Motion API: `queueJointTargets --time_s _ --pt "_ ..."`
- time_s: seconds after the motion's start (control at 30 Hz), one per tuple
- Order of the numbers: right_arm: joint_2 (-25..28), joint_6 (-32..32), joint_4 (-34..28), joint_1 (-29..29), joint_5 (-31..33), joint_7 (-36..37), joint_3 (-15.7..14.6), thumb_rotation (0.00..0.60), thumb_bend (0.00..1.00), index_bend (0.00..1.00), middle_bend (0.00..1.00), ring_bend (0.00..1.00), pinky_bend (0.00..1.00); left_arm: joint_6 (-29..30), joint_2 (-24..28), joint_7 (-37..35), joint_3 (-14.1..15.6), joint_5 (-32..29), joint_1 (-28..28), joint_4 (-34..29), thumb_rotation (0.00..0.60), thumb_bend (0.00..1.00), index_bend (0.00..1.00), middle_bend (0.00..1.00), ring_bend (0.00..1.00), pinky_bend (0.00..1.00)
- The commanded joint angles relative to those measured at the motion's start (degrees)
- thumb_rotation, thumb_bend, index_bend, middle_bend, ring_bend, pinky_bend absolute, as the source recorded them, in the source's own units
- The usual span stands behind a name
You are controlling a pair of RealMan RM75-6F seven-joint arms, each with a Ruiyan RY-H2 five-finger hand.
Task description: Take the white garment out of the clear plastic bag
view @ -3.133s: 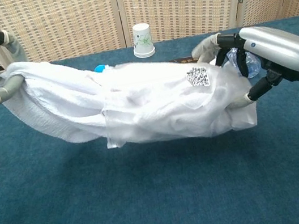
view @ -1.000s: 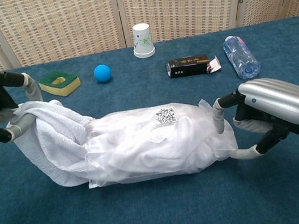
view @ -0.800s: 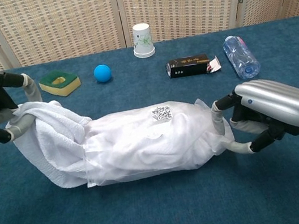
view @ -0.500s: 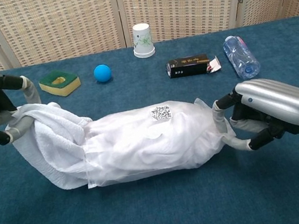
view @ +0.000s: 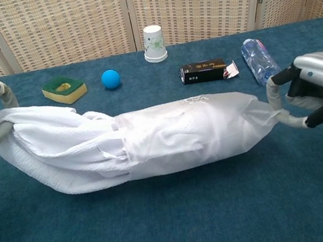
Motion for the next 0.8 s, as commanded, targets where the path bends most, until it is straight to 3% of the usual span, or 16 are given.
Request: queueJointTargets --time_s 0.03,0.8 --pt "2.6 1.2 -0.5 -1.2 2.0 -0.9 1.4 0.6 0.52 0.69 1.0 0.98 1.0 0.0 0.5 -0.6 -1.0 -1.4 0.0 0.8 0.6 0.45 0.72 1.0 0.91 1.0" --pt "15.1 9.9 -6.1 -7.6 7.6 -0.8 7.5 0.6 0.52 0.69 1.0 0.98 1.0 0.8 2.6 -0.6 -1.6 -2.9 0.6 0.8 0.6 0.45 0.73 1.0 0.91 1.0"
